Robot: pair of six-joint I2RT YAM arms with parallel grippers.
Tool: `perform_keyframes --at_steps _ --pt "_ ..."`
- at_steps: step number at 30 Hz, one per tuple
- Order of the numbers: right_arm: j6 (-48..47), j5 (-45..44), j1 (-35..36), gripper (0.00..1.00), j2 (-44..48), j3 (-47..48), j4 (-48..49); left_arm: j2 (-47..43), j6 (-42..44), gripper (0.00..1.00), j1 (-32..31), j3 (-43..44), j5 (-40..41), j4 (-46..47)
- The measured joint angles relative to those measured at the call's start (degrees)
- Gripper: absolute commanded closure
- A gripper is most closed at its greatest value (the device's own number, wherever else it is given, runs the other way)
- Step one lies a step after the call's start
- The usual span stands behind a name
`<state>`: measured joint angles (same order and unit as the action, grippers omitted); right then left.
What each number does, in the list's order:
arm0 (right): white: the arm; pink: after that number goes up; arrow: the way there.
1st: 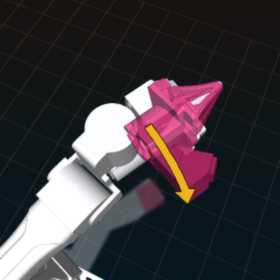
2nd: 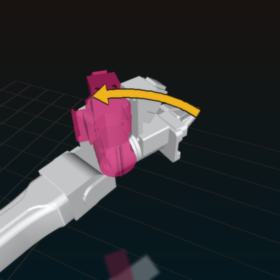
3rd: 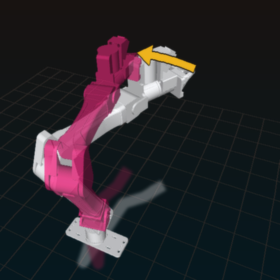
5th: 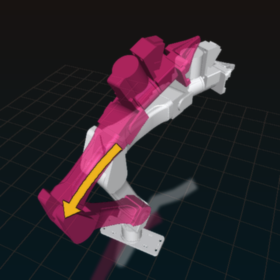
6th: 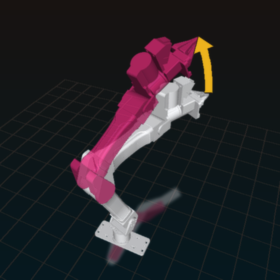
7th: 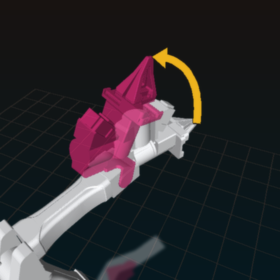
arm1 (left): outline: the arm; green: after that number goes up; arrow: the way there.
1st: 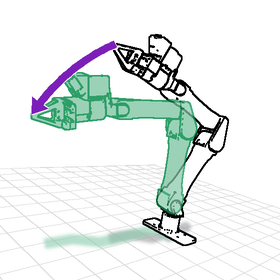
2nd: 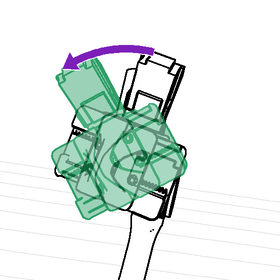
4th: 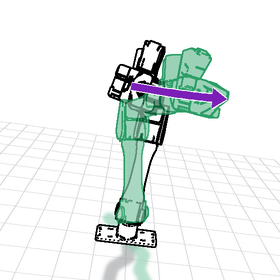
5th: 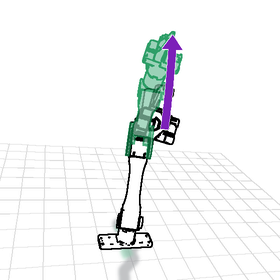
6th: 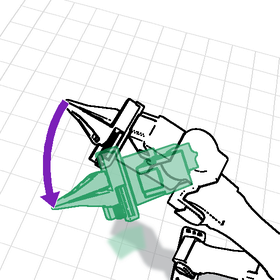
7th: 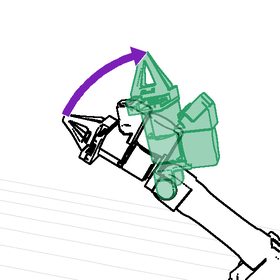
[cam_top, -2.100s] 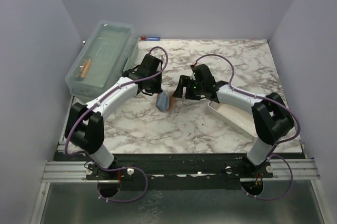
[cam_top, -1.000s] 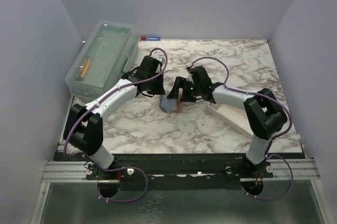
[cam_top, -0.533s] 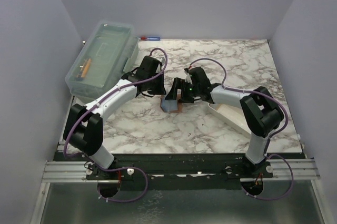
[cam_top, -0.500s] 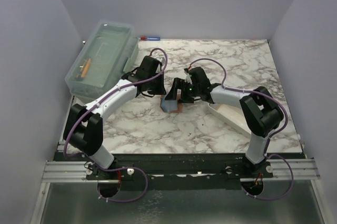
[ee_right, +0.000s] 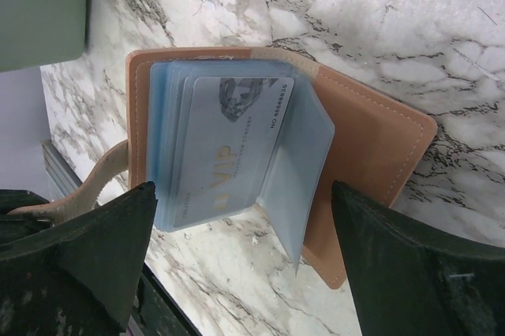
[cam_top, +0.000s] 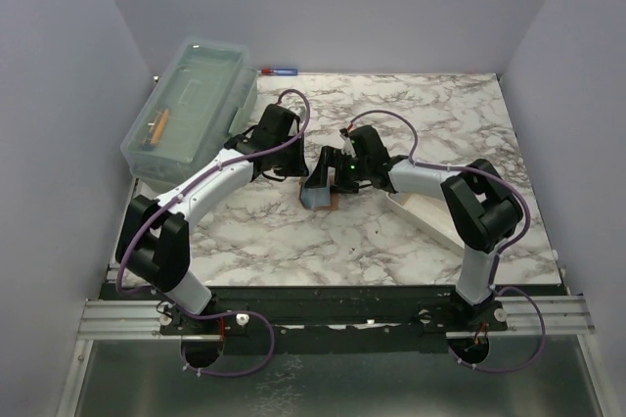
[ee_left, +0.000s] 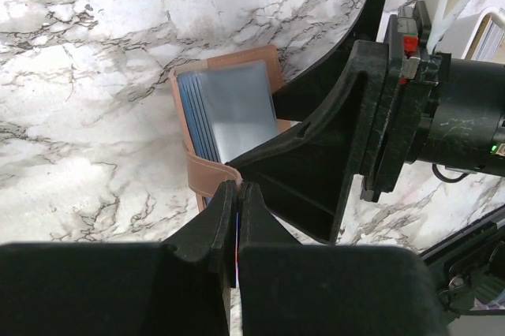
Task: Put the credit cards into the card holder
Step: Open the card holder at the center of the board.
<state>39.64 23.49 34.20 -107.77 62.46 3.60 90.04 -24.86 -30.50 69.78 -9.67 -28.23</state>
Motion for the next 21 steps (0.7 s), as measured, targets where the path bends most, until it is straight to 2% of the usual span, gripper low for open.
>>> perform_keyframes --at_steps 11,14,21 --pt "0.66 0.44 0.52 0.06 -1.51 1.27 0.35 -0.15 -0.02 1.00 0.00 -0.39 -0.04 0.63" --pt "0.74 0.39 0.66 0.11 -1.79 1.57 0.31 -0.15 -0.02 1.00 0.00 -0.50 -0.04 0.76" --pt "0.85 0.37 0.74 0.31 -1.88 1.68 0.24 -0.17 -0.02 1.00 0.00 -0.83 0.74 0.74"
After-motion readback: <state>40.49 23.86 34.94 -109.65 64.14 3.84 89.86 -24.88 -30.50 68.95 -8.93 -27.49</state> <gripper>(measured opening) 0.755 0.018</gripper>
